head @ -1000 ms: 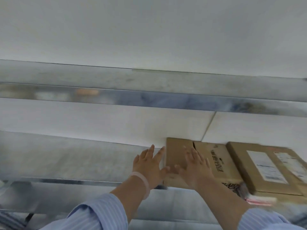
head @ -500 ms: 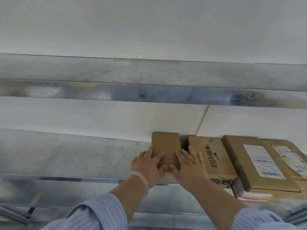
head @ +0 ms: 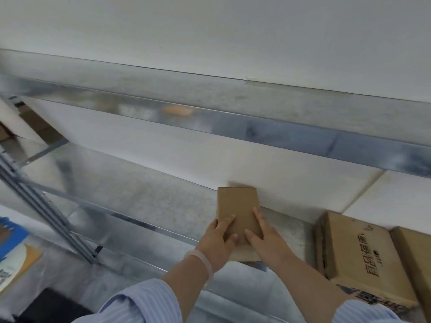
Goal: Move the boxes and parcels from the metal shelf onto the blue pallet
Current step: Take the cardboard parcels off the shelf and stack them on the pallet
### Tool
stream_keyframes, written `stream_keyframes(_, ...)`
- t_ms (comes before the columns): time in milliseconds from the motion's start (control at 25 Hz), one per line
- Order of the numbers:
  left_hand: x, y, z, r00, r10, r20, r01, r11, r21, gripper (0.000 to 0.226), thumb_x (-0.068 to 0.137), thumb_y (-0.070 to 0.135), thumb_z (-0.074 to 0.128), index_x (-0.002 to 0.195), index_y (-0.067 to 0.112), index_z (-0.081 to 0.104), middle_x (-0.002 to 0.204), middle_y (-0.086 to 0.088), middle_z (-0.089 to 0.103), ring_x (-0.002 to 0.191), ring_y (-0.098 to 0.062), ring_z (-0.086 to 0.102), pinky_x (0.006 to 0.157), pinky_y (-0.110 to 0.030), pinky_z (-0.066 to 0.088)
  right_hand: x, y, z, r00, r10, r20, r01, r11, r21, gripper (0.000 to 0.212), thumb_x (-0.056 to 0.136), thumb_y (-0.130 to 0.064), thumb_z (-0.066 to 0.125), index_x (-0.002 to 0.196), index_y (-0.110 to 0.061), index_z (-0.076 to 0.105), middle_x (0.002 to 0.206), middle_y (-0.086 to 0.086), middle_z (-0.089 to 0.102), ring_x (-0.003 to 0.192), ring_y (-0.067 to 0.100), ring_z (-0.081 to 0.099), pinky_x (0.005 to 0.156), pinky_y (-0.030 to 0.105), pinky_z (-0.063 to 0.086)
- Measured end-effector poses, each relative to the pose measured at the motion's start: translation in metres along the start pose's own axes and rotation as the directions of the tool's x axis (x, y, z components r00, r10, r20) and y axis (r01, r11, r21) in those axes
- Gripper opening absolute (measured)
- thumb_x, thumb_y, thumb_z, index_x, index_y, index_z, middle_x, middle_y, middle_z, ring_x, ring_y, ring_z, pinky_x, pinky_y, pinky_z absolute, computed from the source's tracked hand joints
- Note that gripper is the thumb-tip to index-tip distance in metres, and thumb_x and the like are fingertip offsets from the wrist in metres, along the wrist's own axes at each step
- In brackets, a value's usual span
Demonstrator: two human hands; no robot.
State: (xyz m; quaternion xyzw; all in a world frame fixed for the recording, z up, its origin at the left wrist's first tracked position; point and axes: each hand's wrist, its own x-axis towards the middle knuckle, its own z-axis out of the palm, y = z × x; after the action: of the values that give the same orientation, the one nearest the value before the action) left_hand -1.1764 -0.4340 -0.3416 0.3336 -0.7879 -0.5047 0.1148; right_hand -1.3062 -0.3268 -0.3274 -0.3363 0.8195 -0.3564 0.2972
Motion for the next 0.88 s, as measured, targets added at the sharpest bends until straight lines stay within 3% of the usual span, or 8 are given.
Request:
stream_keyframes(80, -0.007, -0.011, -0.018, 0.996, -0.029, -0.087, 0.023, 0.998, -0.065, 0.053, 0.094, 0.033, 0.056, 0.142, 0.038, 0.035, 0.144, 0.007, 0.029, 0.119, -0.013, 0.044, 0.094, -0.019, 0.041, 0.009, -0.020, 0.019, 0.998, -0.056, 0.030, 0.056, 0.998, 0.004, 0.068, 0.093, -0.046, 0.054, 0.146, -0.052, 0.013, 0.143, 0.001, 0.040, 0.112, 0.014, 0.048, 0.090, 0.024, 0.042)
stream_keyframes(160, -0.012, -0.020, -0.042, 0.981, -0.072, -0.183, 0.058, 0.995, -0.081, 0.055, 0.093, 0.037, 0.056, 0.143, 0.040, 0.032, 0.142, 0.011, 0.028, 0.117, -0.012, 0.044, 0.087, -0.014, 0.039, 0.017, -0.044, 0.040, 0.990, -0.124, 0.063, 0.123, 0.992, 0.025, 0.068, 0.093, -0.045, 0.055, 0.148, -0.050, 0.014, 0.145, -0.002, 0.038, 0.115, 0.011, 0.045, 0.094, 0.025, 0.038)
stream_keyframes(280, -0.035, -0.040, -0.104, 0.918, -0.120, -0.377, 0.101, 0.992, -0.070, 0.055, 0.093, 0.039, 0.056, 0.142, 0.043, 0.033, 0.143, 0.011, 0.029, 0.117, -0.012, 0.044, 0.094, -0.021, 0.041, 0.028, -0.098, 0.090, 0.951, -0.272, 0.147, 0.266, 0.962, 0.056, 0.068, 0.093, -0.039, 0.057, 0.148, -0.045, 0.019, 0.145, -0.006, 0.040, 0.114, 0.006, 0.045, 0.089, 0.019, 0.034)
stream_keyframes(400, -0.073, -0.068, -0.168, 0.830, -0.173, -0.530, 0.153, 0.985, -0.082, 0.054, 0.092, 0.038, 0.056, 0.141, 0.045, 0.033, 0.145, 0.008, 0.030, 0.116, -0.011, 0.044, 0.094, -0.019, 0.038, 0.031, -0.156, 0.151, 0.880, -0.377, 0.287, 0.378, 0.924, 0.055, 0.065, 0.095, -0.037, 0.055, 0.148, -0.044, 0.020, 0.147, -0.007, 0.039, 0.123, 0.008, 0.044, 0.097, 0.022, 0.035)
stream_keyframes(560, -0.124, -0.102, -0.249, 0.711, -0.239, -0.661, 0.227, 0.968, -0.106, 0.054, 0.092, 0.038, 0.056, 0.141, 0.045, 0.034, 0.148, 0.003, 0.030, 0.121, -0.016, 0.045, 0.101, -0.028, 0.042, 0.027, -0.230, 0.238, 0.775, -0.486, 0.403, 0.491, 0.866, 0.101, 0.063, 0.095, -0.033, 0.054, 0.148, -0.043, 0.022, 0.151, -0.007, 0.036, 0.128, 0.007, 0.041, 0.099, 0.020, 0.033)
stream_keyframes(680, -0.161, -0.132, -0.312, 0.626, -0.274, -0.730, 0.265, 0.955, -0.131, 0.055, 0.091, 0.037, 0.056, 0.140, 0.048, 0.033, 0.149, 0.002, 0.030, 0.124, -0.017, 0.045, 0.104, -0.033, 0.042, 0.016, -0.284, 0.304, 0.699, -0.545, 0.464, 0.558, 0.821, 0.124, 0.064, 0.096, -0.034, 0.054, 0.149, -0.042, 0.020, 0.153, -0.006, 0.032, 0.133, 0.010, 0.037, 0.106, 0.026, 0.032)
stream_keyframes(880, -0.200, -0.177, -0.385, 0.542, -0.299, -0.785, 0.304, 0.941, -0.149, 0.058, 0.090, 0.046, 0.054, 0.141, 0.054, 0.028, 0.154, 0.001, 0.024, 0.135, -0.021, 0.032, 0.111, -0.038, 0.033, 0.008, -0.348, 0.387, 0.633, -0.560, 0.535, 0.604, 0.789, 0.112, 0.063, 0.096, -0.041, 0.049, 0.146, -0.053, 0.014, 0.152, -0.005, 0.031, 0.118, 0.009, 0.040, 0.091, 0.027, 0.035)
